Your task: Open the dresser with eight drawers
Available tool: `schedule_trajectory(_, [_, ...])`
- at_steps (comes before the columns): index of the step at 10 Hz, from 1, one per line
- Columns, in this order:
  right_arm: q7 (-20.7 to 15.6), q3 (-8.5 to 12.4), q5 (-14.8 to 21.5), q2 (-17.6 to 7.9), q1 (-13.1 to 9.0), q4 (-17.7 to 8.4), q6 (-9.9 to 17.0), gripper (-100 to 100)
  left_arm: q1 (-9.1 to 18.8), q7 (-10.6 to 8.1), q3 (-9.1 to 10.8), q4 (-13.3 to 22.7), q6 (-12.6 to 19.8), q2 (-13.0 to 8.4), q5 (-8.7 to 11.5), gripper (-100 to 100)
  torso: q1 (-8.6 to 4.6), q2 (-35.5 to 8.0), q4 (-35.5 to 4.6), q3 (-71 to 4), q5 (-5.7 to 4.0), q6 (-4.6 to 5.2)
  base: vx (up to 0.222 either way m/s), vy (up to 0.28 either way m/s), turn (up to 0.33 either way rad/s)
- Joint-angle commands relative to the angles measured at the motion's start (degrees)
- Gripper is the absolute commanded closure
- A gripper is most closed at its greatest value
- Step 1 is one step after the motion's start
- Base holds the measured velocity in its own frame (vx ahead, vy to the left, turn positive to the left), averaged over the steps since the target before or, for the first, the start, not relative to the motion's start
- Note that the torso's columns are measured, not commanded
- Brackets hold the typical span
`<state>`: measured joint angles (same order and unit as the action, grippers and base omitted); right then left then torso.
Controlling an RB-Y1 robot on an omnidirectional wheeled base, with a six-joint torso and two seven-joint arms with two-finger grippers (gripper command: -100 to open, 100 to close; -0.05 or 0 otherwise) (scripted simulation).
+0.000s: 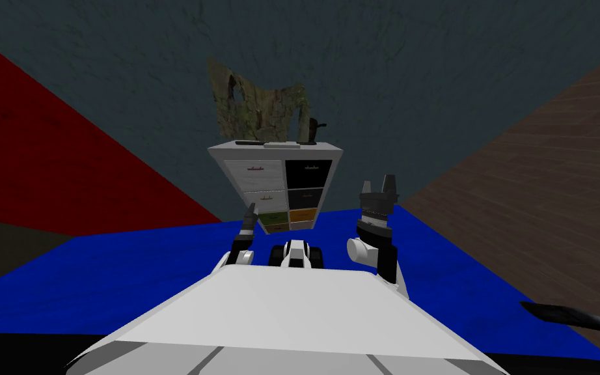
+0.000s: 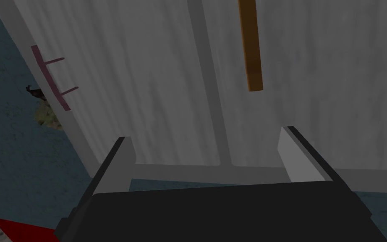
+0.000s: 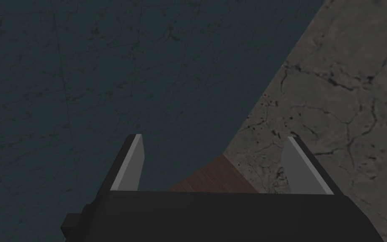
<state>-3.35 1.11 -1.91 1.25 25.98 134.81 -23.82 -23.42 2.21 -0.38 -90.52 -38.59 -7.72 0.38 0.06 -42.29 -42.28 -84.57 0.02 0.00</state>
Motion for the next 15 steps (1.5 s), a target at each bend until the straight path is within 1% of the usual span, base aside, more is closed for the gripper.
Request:
schedule_trajectory(1, [0.0,0.0,0.0,0.0,0.0,0.0,0.0,0,0.6,-0.05,0.35,3.6,-1.0,1.5,0.0,-100,-0.05,-0.1,0.0,0.0,-0.01,0.0,0.124,-0.042,-0.004])
schedule_trajectory(4, [0.0,0.0,0.0,0.0,0.0,0.0,0.0,0,1.0,0.0,0.54,6.7,-2.0,4.9,0.0,-100,-0.09,0.0,0.0,0.0,-0.03,0.0,0.118,-0.044,-0.003])
schedule_trajectory(6, [0.0,0.0,0.0,0.0,0.0,0.0,0.0,0,1.1,0.01,0.61,7.7,-2.3,7.6,0.0,-100,-0.04,-0.1,0.0,0.1,-0.01,0.0,0.082,-0.026,-0.002])
schedule_trajectory(7, [0.0,0.0,0.0,0.0,0.0,0.0,0.0,0,1.1,0.02,0.62,8.0,-2.4,8.5,0.0,-100,0.01,-0.1,0.0,0.1,0.0,0.0,0.042,-0.009,-0.002])
schedule_trajectory(8, [0.0,0.0,0.0,0.0,0.0,0.0,0.0,0,1.1,0.05,0.56,7.6,-2.3,7.9,0.0,-100,0.01,-0.1,0.0,0.1,0.0,0.0,0.014,-0.005,0.0])
schedule_trajectory(10, [0.0,0.0,0.0,0.0,0.0,0.0,0.0,0,1.1,0.06,0.7,5.2,0.2,8.0,0.0,-100,-0.03,0.0,0.0,0.0,-0.01,0.0,0.057,0.004,-0.011])
schedule_trajectory(11, [0.0,0.0,0.0,0.0,0.0,0.0,0.0,0,1.0,0.1,0.62,5.8,-0.6,8.0,0.0,-100,-0.03,0.1,0.0,-0.1,-0.01,0.0,0.037,0.006,-0.003])
schedule_trajectory(12, [0.0,0.0,0.0,0.0,0.0,0.0,0.0,0,1.1,0.05,0.58,7.4,-2.0,8.0,0.0,100,-0.06,0.0,0.0,0.0,-0.01,0.0,-0.033,-0.001,0.016])
schedule_trajectory(13, [0.0,0.0,0.0,0.0,0.0,0.0,0.0,0,1.1,0.14,0.59,6.6,-1.1,8.1,0.0,100,-0.08,-0.2,0.0,0.1,-0.02,0.0,-0.016,0.004,0.013])
schedule_trajectory(14, [0.0,0.0,0.0,0.0,0.0,0.0,0.0,0,0.7,0.02,0.3,5.2,-0.9,8.0,-0.1,100,0.1,0.2,0.3,0.0,0.23,0.05,-0.134,-0.013,0.015])
schedule_trajectory(15, [0.0,0.0,0.0,0.0,0.0,0.0,0.0,0,0.5,-0.01,0.22,5.0,-0.6,8.0,-0.1,100,0.14,0.0,0.3,0.0,0.21,-0.01,-0.175,-0.036,0.013])
